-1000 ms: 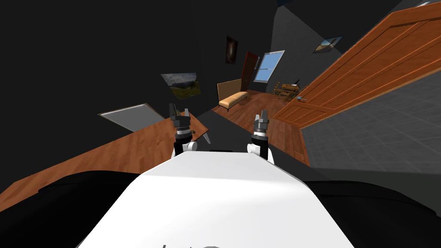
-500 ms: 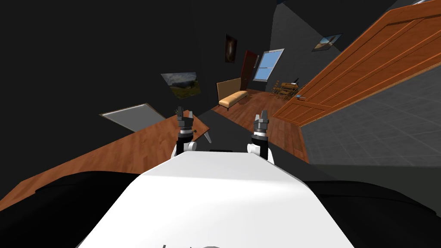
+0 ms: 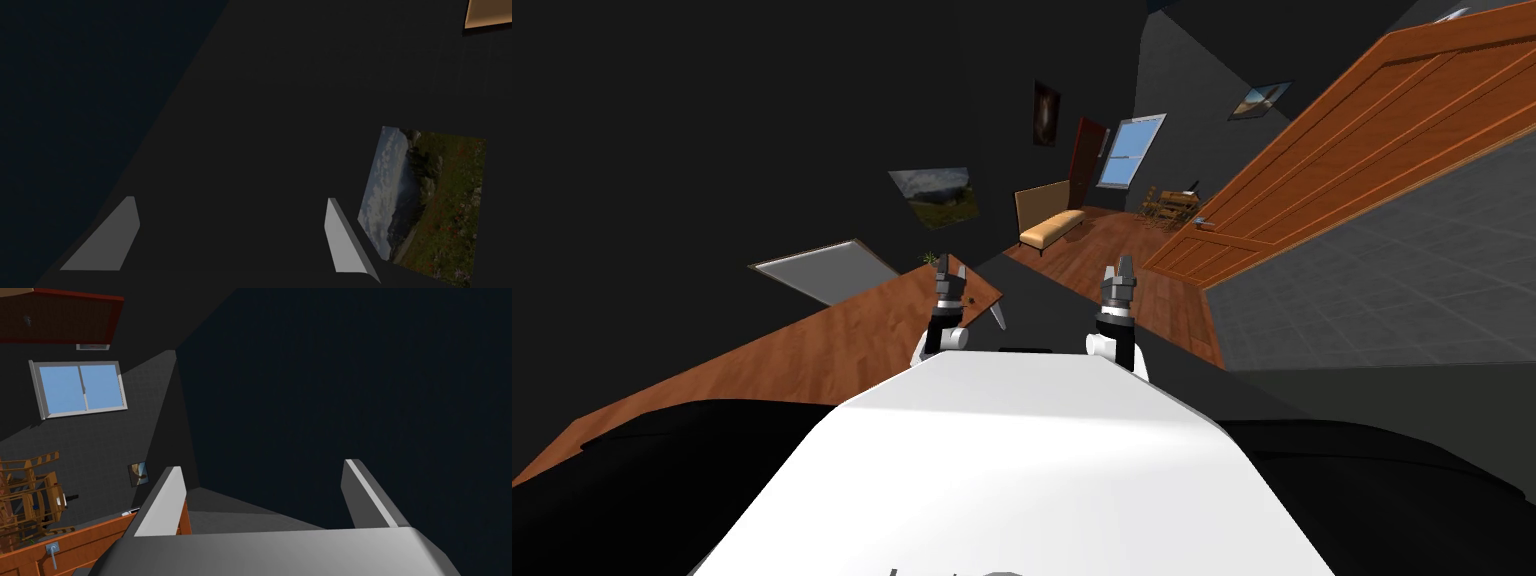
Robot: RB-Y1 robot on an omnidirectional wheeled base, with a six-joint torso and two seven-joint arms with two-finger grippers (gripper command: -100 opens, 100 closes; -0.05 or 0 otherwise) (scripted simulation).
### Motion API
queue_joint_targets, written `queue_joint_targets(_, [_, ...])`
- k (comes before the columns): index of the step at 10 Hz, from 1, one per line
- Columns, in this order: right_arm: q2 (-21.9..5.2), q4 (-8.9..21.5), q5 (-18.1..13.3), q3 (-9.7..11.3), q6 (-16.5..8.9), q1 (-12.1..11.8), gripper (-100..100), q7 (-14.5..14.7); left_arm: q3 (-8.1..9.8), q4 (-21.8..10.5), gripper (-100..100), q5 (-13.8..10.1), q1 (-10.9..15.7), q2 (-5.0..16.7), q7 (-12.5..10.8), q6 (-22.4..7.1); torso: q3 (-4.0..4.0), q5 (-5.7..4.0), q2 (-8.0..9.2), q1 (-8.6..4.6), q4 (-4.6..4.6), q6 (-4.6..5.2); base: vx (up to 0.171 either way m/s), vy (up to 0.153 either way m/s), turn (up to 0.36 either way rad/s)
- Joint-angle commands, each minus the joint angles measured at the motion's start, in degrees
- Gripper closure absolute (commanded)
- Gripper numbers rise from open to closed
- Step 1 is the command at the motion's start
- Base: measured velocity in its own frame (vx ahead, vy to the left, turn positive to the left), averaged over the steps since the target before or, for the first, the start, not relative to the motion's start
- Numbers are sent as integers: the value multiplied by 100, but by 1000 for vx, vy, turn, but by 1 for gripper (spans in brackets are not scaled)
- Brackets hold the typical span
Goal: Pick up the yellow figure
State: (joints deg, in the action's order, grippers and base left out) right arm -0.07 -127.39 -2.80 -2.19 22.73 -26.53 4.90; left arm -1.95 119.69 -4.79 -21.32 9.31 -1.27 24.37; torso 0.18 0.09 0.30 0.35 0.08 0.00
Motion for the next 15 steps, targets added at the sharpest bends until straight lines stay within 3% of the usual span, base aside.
queue_joint_targets(1, [0,0,0,0,0,0,0,0,9,-248,-100,-34,92,38,-35,-81,0,0,0,0,0,0,-72,44,-19])
queue_joint_targets(6, [0,0,0,0,0,0,0,0,56,-1132,-100,-212,414,213,-194,-476,4,1,9,6,1,0,-94,83,-46])
queue_joint_targets(7, [0,0,0,0,0,0,0,0,56,-1180,-100,-212,414,213,-194,-476,3,0,6,4,1,0,-50,63,-16])
queue_joint_targets(15, [0,0,0,0,0,-1,0,0,17,-2479,-100,-367,807,432,-300,-1095,-17,-2,-31,-8,-6,1,-30,59,-44])
